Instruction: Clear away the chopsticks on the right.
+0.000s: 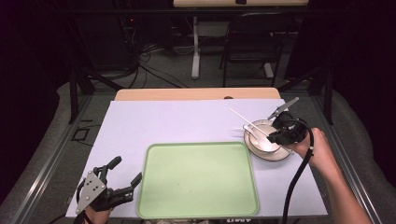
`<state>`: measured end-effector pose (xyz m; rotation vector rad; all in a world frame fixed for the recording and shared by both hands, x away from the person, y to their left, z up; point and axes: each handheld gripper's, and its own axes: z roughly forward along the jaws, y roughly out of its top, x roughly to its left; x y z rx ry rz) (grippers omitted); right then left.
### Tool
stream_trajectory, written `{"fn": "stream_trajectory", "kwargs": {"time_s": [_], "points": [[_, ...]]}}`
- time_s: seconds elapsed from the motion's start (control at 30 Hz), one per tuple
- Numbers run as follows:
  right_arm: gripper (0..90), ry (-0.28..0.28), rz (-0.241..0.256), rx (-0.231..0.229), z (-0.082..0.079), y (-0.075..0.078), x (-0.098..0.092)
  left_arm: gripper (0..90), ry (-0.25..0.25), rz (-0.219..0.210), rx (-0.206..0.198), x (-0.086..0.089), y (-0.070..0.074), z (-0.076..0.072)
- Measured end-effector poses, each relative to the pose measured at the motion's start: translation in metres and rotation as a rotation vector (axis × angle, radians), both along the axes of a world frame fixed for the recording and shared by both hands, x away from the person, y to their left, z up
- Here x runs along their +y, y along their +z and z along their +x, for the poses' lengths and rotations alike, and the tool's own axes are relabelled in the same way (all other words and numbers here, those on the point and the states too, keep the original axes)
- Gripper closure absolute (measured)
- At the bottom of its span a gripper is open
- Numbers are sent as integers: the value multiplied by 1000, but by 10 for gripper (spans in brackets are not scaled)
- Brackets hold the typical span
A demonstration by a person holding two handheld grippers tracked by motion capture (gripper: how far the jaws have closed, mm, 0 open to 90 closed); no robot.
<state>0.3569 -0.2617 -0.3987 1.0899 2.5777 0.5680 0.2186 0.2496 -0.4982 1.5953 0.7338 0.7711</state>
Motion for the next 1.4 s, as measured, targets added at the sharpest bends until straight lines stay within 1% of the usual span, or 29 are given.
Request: {"fn": "stream_trajectory", "kwargs": {"time_s": [0.03, 0.07, 0.1, 0.13, 0.2, 0.23, 0.27, 0.33, 0.37, 0.4, 0.57, 0.6, 0.63, 0.7, 0.83, 0.87, 0.93, 1.03, 1.1, 1.13, 1.2, 1.3, 1.33, 1.4], "points": [[840, 6, 5, -2, -3, -2, 2, 151, 0, 1, 1, 0, 0, 0], [840, 6, 2, 11, -6, -3, 3, 151, 0, 1, 1, 0, 0, 0], [840, 12, 19, 7, -9, -6, 5, 151, 1, 0, 1, 0, 0, 0], [840, 22, 8, 22, -12, -8, 7, 151, 2, -1, 1, 0, 0, 0], [840, 30, 17, 31, -18, -15, 11, 152, 0, 0, 0, 0, 0, 0], [840, 34, -1, 45, -20, -18, 13, 151, 0, 0, 0, 0, 0, 0], [840, 37, 8, 53, -23, -21, 15, 151, -2, 1, -1, 0, 0, 0], [840, 34, 9, 63, -27, -28, 20, 151, -3, 4, -3, 0, 0, 0], [840, 32, 13, 73, -28, -31, 21, 151, -2, 2, -2, 0, 0, 0], [841, 32, 22, 71, -30, -34, 22, 151, -2, 3, -2, 0, 0, 0], [841, 20, 59, 87, -37, -45, 25, 151, -2, 0, -2, 1, 0, 0], [841, 14, 78, 79, -39, -48, 26, 151, -2, 2, -3, 0, 0, -1], [841, 6, 60, 97, -40, -49, 27, 151, -2, 2, -3, 1, 0, -1], [841, -13, 56, 97, -43, -52, 28, 151, 1, 2, -2, 1, 0, -1], [841, -50, 76, 119, -47, -62, 31, 151, 1, 1, -2, 1, 0, -1], [841, -54, 70, 130, -48, -64, 32, 151, 1, 0, -1, 1, 0, -1], [841, -70, 69, 137, -51, -69, 33, 151, 0, -1, -2, 1, 0, -1], [841, -89, 83, 157, -55, -75, 35, 151, 0, 1, -2, 1, 0, -1], [841, -125, 95, 167, -58, -80, 37, 151, 0, 0, -2, 1, 0, -1], [841, -140, 92, 170, -59, -83, 38, 151, 0, -2, -2, 1, 0, -1], [840, -153, 83, 175, -61, -88, 42, 151, 0, -3, -3, 1, 0, -1], [840, -195, 84, 180, -62, -93, 46, 151, 0, 0, -3, 1, 0, -1], [840, -208, 90, 174, -62, -95, 47, 151, -2, -1, -2, 1, 1, -1], [840, -227, 94, 175, -62, -100, 49, 151, 1, -4, -3, 1, 1, -1]]}}
